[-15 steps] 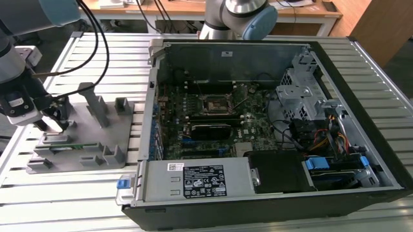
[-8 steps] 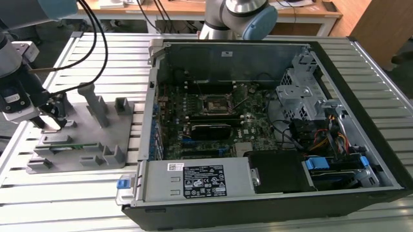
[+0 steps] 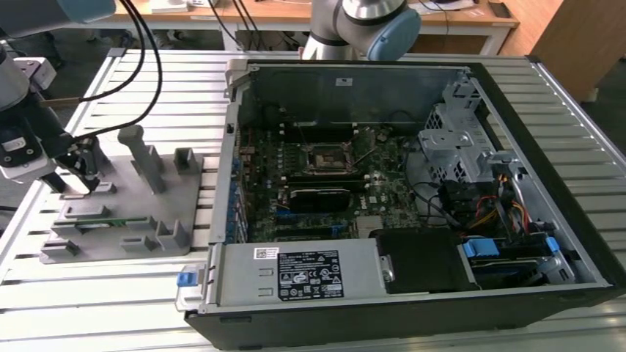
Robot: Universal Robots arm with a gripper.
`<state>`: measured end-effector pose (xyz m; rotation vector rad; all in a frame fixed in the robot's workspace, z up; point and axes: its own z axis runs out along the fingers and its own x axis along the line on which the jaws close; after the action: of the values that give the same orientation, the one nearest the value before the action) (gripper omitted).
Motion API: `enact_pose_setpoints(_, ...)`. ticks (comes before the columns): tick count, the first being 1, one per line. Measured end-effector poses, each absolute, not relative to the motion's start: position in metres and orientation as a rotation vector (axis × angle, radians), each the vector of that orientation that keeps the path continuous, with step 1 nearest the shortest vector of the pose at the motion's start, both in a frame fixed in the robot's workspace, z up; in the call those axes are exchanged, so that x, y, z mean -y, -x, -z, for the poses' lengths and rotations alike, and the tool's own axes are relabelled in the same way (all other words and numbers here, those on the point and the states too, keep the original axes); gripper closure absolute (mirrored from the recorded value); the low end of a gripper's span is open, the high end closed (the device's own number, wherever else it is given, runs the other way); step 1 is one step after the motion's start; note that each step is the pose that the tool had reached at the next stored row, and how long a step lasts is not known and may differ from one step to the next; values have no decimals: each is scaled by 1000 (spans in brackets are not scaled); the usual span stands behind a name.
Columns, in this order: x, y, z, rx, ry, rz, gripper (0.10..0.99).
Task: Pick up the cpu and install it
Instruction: 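Pick up the cpu and move it towards the insertion slot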
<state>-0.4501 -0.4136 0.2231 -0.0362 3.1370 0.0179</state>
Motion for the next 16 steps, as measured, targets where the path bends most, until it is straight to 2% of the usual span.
enact_pose_setpoints(16,413,450,-231,-3137,36,-18,561)
